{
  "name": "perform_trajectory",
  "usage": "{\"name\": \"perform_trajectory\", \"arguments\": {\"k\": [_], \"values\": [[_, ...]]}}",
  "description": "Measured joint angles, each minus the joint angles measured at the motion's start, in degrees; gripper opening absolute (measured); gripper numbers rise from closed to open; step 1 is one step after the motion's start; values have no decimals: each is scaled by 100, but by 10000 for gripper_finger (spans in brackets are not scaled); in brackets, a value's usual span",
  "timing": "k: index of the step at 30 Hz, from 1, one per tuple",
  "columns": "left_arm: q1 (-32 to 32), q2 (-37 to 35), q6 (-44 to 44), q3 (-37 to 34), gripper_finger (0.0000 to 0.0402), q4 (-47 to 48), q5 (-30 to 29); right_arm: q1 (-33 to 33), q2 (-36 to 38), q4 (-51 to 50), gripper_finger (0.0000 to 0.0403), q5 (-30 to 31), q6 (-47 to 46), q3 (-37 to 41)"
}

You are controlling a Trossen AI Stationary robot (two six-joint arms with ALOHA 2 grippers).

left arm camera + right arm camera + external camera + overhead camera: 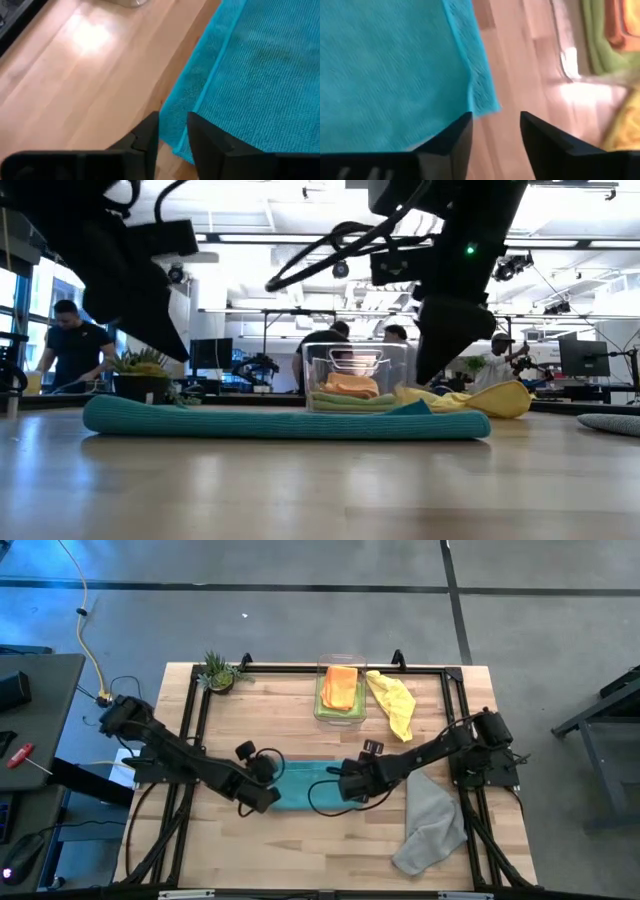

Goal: Fold microfiber towels
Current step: Fold the blue microfiber cloth

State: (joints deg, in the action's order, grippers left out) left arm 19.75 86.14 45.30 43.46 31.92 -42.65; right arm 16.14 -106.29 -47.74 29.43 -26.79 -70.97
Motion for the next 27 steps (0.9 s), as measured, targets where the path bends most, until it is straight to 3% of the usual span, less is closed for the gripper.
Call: {"name": "perform_trajectory", "arguments": {"k": [4,7,12,18,23,27], "values": [[14,-409,-71,0,121,493,16,-6,163,-478,172,-58,12,-18],[16,-643,-445,-81,116,555,363,-100,533,-77,152,-429,255,292],[-269,-1204,-1060,-817,64,-467,1310,-469,1515,2166,93,-1758,564,1778],[-1030,-1945,-970,-1709,4,-1978,2570,-846,2403,3989,66,-1964,-43,3346],[-1457,-2166,-710,-1933,42,-2082,3562,-883,2615,4692,104,-1991,-426,3882],[-1570,-2080,-235,-2120,98,-2107,3859,-886,2519,5146,144,-1988,-660,4091]]}}
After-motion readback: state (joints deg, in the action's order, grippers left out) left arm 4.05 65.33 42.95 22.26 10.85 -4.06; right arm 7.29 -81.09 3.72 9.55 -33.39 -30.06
